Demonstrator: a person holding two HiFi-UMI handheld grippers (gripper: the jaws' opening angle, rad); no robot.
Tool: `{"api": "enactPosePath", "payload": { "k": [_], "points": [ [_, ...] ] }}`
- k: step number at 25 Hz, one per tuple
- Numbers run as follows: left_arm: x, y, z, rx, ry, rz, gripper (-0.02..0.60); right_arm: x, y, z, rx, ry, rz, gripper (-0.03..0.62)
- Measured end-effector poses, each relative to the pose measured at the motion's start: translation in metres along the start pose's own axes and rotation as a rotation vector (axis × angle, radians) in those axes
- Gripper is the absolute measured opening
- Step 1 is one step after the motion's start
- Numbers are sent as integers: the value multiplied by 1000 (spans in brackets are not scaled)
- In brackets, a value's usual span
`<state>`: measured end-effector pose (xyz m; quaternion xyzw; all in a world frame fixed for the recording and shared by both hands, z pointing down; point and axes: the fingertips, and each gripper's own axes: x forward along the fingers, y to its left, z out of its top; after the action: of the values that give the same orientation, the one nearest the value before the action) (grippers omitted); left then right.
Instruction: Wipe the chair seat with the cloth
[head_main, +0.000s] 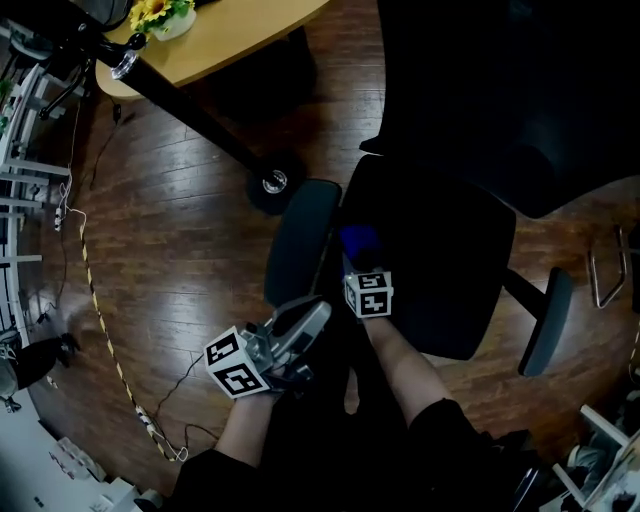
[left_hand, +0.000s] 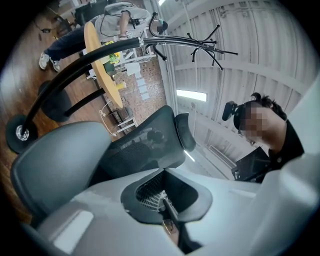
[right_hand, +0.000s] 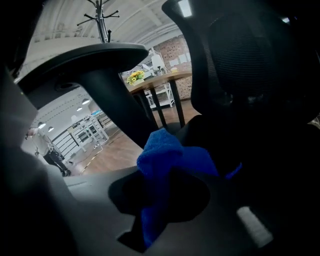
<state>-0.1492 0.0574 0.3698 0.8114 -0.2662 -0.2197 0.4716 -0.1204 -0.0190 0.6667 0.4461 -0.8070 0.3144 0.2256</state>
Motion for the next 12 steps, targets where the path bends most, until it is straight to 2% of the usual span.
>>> {"api": "enactPosePath", "payload": {
  "k": [5,12],
  "points": [
    [7,4,-10,4,46,-5,-8,-36,-58,-36,31,19,-104,64],
    [46,1,-37,0,152,-46,-8,-141,-185,-85,115,22,-344,64]
  ]
}}
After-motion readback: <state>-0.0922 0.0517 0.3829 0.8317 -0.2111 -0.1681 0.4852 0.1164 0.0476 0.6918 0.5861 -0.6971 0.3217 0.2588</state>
